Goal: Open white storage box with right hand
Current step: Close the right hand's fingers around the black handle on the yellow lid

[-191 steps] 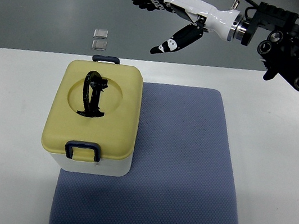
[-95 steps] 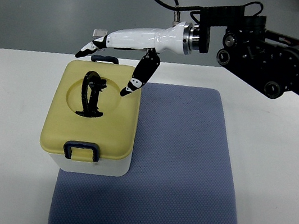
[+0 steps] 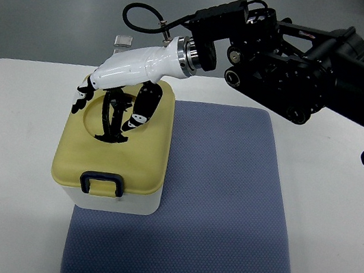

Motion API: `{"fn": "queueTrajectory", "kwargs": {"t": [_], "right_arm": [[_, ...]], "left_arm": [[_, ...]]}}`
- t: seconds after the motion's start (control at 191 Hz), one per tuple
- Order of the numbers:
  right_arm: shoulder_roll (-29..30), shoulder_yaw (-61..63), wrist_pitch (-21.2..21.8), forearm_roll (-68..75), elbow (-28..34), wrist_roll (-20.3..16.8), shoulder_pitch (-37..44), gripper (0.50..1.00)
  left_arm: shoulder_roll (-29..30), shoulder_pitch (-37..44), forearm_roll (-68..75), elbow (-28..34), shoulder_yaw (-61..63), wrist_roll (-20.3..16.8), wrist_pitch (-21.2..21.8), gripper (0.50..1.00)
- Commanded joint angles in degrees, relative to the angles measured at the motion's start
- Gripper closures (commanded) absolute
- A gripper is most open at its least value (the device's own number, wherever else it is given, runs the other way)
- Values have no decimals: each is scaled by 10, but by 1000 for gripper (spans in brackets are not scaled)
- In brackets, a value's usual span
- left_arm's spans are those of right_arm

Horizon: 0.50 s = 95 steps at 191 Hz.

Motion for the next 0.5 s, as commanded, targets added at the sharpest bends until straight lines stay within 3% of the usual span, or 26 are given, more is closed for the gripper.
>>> {"fn": "queueTrajectory", "kwargs": {"t": [0.0, 0.1, 0.215, 0.493], "right_arm": [[1, -8, -11, -4, 0, 0, 1, 707], [1, -8, -14, -4, -2, 0, 1, 720], [2, -7, -20, -4, -4, -1, 1, 773], [3, -7, -23, -4, -4, -1, -5, 842]], "left_arm": [[0, 0, 0, 0, 0, 1, 0, 500], [0, 0, 0, 0, 0, 0, 0, 500], [0, 0, 0, 0, 1, 0, 0, 500], [0, 0, 0, 0, 0, 0, 0, 500]]}}
